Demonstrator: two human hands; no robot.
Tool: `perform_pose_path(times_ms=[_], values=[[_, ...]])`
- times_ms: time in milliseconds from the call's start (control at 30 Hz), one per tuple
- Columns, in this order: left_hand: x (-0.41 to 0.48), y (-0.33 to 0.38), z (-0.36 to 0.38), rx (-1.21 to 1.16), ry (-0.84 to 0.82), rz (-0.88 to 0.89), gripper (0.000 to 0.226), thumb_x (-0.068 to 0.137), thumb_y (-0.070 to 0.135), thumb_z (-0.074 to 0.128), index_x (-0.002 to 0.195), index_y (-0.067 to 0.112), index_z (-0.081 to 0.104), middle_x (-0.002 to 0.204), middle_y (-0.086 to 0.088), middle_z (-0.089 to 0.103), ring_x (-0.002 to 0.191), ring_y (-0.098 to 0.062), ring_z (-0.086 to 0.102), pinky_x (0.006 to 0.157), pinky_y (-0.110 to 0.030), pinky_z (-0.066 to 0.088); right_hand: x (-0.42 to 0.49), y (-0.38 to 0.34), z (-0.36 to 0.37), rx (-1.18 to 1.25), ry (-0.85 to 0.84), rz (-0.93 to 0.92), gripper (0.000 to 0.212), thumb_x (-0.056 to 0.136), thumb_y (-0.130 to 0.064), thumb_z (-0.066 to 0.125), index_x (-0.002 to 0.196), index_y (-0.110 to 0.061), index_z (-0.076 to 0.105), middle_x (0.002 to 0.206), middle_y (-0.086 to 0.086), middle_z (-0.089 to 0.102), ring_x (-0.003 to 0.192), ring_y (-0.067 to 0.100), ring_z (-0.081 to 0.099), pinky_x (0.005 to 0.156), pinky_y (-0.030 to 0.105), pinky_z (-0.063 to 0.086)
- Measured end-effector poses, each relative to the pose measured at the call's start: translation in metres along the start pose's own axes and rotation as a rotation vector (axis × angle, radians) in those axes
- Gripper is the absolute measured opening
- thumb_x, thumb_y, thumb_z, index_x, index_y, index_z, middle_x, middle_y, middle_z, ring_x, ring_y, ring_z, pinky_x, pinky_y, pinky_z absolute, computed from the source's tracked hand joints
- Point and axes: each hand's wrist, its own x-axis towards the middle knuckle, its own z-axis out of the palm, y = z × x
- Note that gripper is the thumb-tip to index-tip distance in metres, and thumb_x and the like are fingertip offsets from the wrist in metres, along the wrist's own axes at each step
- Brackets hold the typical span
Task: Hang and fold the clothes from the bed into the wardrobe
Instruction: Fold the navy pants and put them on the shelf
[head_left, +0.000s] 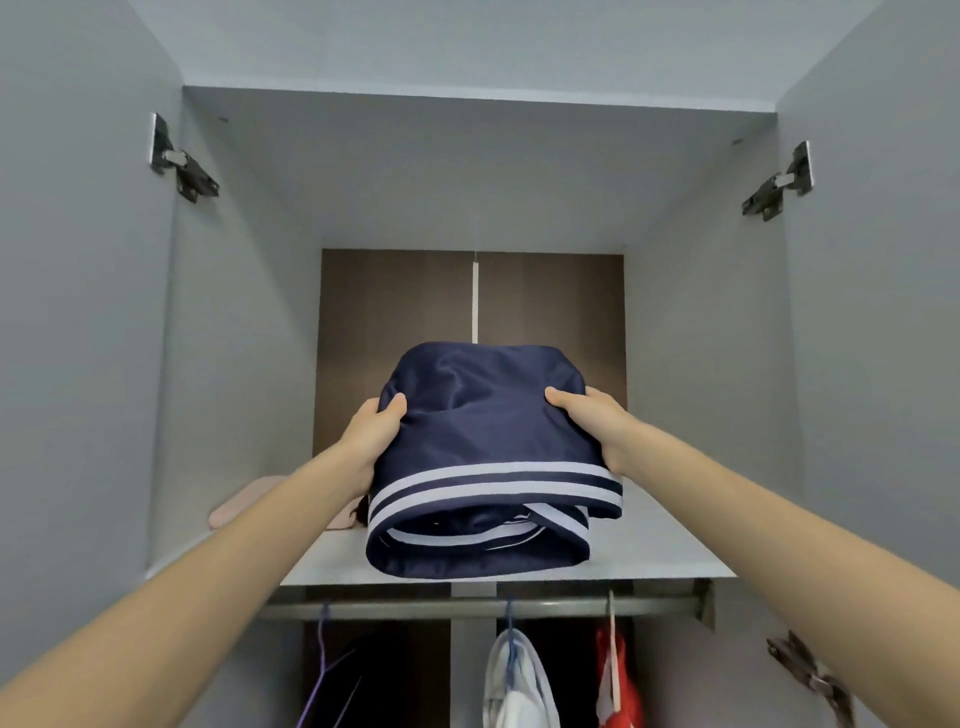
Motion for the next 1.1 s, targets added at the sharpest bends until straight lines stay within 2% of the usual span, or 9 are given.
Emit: perform_pose_path(times_ms=[200,367,567,667,767,900,967,1033,1100], values=[[0.096,-0.005,0.000,0.038,0.035,-0.029,0.027,0.103,0.030,0.040,0.119,0.012,0.053,0.101,-0.008,0.064,0.084,-0.024,0.061,0.066,-0.031,0.048,0.102,0.002,0.024,-0.048,-0.001,-0.034,0.039,0.095,-0.026,0.059,0.131,-0.011,0.052,0.118,0.009,0.062,0.093,0.025,0.059,0.077,0.034,0.047],[0.172,-0.021,-0.006,0.085,0.058,-0.013,0.037,0.103,0.027,0.042,0.130,0.004,0.050,0.124,-0.018,0.059,0.100,-0.031,0.058,0.081,-0.036,0.046,0.170,0.010,0.043,-0.081,0.019,-0.028,0.044,0.095,-0.025,0.059,0.134,-0.008,0.049,0.128,0.013,0.059,0.110,0.031,0.059,0.089,0.038,0.049],[0.227,-0.054,-0.007,0.155,0.105,0.035,0.029,0.102,0.020,0.043,0.123,0.002,0.053,0.123,-0.019,0.059,0.095,-0.028,0.055,0.082,-0.034,0.044,0.224,0.041,0.061,-0.127,0.066,-0.061,0.041,0.094,-0.027,0.061,0.129,-0.010,0.051,0.125,0.010,0.060,0.098,0.026,0.058,0.083,0.034,0.048],[0.241,-0.082,-0.008,0.415,0.118,0.102,0.035,0.101,0.019,0.042,0.134,0.009,0.044,0.131,-0.016,0.055,0.109,-0.031,0.055,0.091,-0.036,0.043,0.237,0.069,0.065,-0.267,0.125,-0.075,0.046,0.093,-0.030,0.060,0.132,-0.010,0.047,0.128,0.010,0.059,0.111,0.029,0.057,0.097,0.038,0.047],[0.248,-0.101,-0.006,0.799,0.001,0.098,0.048,0.102,0.028,0.035,0.148,0.023,0.021,0.139,-0.014,0.049,0.119,-0.035,0.052,0.098,-0.037,0.041,0.241,0.091,0.065,-0.529,0.120,-0.043,0.061,0.094,-0.037,0.055,0.144,-0.013,0.030,0.137,0.011,0.052,0.122,0.032,0.052,0.101,0.035,0.042],[0.254,-0.090,0.000,1.135,-0.024,0.019,0.054,0.101,0.040,0.030,0.152,0.029,0.016,0.154,-0.022,0.019,0.138,-0.041,0.023,0.112,-0.043,0.025,0.240,0.093,0.068,-1.028,0.123,-0.028,0.078,0.094,-0.052,0.046,0.155,-0.024,0.005,0.157,0.014,0.019,0.143,0.037,0.018,0.113,0.046,0.023],[0.257,-0.077,0.008,1.167,-0.039,0.154,0.054,0.100,0.043,0.032,0.151,0.029,0.022,0.159,-0.015,0.009,0.144,-0.037,0.013,0.116,-0.047,0.019,0.239,0.079,0.074,-1.136,0.106,-0.192,0.071,0.096,-0.048,0.045,0.154,-0.033,0.007,0.162,0.007,0.004,0.146,0.034,0.004,0.115,0.052,0.015],[0.258,-0.068,0.023,1.162,-0.116,0.317,0.051,0.100,0.039,0.033,0.150,0.028,0.027,0.161,-0.006,0.012,0.146,-0.030,0.013,0.117,-0.046,0.019,0.242,0.068,0.084,-1.149,0.030,-0.338,0.058,0.099,-0.043,0.039,0.152,-0.038,0.016,0.163,0.001,0.006,0.147,0.030,0.005,0.116,0.053,0.013],[0.255,-0.070,0.039,1.247,-0.192,0.387,0.050,0.101,0.034,0.031,0.150,0.026,0.027,0.162,0.000,0.008,0.148,-0.026,0.009,0.118,-0.048,0.016,0.248,0.066,0.095,-1.182,-0.056,-0.333,0.051,0.102,-0.041,0.030,0.152,-0.038,0.019,0.163,0.000,0.008,0.148,0.028,0.006,0.118,0.054,0.009]])
